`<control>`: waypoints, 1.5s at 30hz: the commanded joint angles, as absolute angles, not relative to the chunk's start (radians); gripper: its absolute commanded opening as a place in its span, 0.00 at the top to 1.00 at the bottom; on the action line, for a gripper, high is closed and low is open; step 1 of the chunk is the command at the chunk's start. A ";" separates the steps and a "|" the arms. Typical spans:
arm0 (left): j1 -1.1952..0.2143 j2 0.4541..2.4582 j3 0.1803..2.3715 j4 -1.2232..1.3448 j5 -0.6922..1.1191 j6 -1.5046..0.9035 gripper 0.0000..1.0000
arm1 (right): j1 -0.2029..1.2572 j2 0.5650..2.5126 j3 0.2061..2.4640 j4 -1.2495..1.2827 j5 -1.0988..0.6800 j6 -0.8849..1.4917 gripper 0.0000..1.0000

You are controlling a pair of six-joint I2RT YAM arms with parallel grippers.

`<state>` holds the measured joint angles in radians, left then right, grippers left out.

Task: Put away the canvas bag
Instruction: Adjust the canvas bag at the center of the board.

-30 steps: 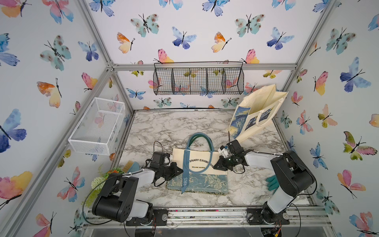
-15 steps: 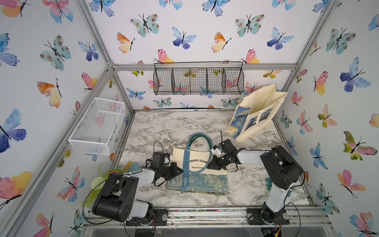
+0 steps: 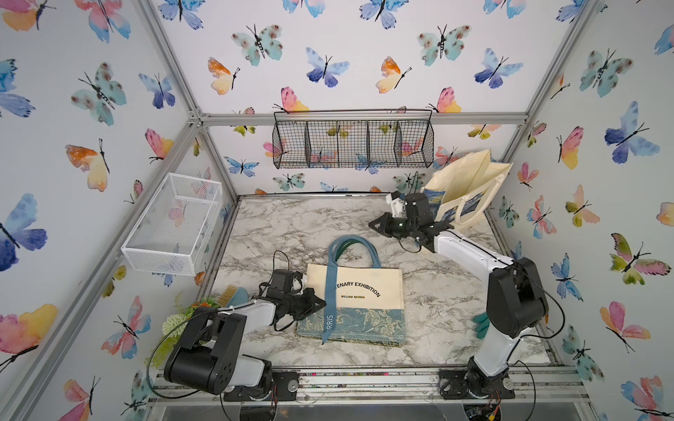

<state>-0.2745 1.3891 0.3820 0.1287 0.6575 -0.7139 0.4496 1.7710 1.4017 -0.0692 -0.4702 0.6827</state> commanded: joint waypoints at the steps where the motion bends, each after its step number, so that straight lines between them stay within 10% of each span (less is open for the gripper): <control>1: -0.274 1.370 0.391 0.078 0.655 -0.684 1.00 | 0.445 1.767 1.428 -0.236 -0.418 0.572 0.87; 3: -0.273 1.336 0.419 0.054 0.652 -0.665 0.99 | 0.445 1.757 1.410 -0.349 -0.407 0.506 0.76; 11: -0.270 1.245 0.644 -0.275 0.407 -0.489 0.38 | 0.445 1.632 1.087 -0.557 -0.313 0.395 0.37; 45: -0.256 1.260 0.666 -0.445 0.142 -0.527 0.38 | 0.480 1.608 0.721 -0.342 -0.572 0.504 0.30</control>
<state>-0.2615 1.2884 0.6422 -0.3660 0.2131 -0.5568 0.4713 1.5795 0.7521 -0.3271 -0.5835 0.4896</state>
